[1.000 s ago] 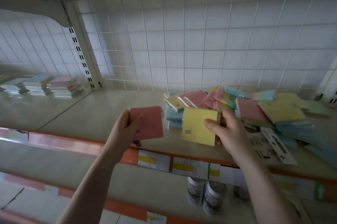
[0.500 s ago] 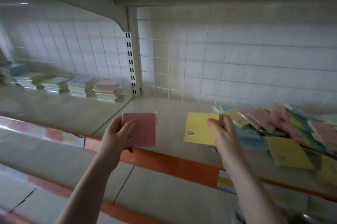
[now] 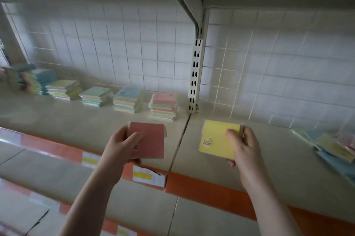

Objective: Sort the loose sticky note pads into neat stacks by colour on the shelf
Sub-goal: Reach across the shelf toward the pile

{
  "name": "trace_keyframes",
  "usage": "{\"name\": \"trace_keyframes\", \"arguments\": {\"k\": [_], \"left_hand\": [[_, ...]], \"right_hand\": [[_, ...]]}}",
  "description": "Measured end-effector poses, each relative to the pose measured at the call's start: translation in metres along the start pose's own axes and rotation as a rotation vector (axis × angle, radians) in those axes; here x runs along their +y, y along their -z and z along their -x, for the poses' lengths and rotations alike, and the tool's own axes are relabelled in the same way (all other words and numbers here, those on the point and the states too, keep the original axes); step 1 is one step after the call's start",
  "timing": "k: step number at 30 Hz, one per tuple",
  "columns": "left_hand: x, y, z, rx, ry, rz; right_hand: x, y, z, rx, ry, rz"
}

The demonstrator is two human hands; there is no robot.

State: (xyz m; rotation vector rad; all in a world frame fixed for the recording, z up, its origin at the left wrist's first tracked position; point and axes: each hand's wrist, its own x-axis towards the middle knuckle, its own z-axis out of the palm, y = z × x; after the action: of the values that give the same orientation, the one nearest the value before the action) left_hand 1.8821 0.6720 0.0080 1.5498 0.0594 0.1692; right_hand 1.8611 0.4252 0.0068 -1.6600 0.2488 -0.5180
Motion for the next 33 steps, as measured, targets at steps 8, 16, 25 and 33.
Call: {"name": "trace_keyframes", "arguments": {"k": [8,16,25,33], "left_hand": [[0.002,0.004,-0.036,0.07,0.033,-0.002],[0.036,-0.014,-0.099,0.056,0.016,-0.062],[0.047,-0.053,-0.186,-0.006,0.026,-0.269],[0.021,-0.072,-0.214,0.074,-0.038,-0.631]], "right_hand": [[-0.001,-0.027,-0.025,-0.027,0.019,-0.029],[-0.007,-0.057,-0.054,-0.019,0.004,-0.023],[-0.001,-0.068,-0.086,0.106,-0.011,0.004],[0.006,-0.065,-0.09,0.133,0.024,0.072]]}}
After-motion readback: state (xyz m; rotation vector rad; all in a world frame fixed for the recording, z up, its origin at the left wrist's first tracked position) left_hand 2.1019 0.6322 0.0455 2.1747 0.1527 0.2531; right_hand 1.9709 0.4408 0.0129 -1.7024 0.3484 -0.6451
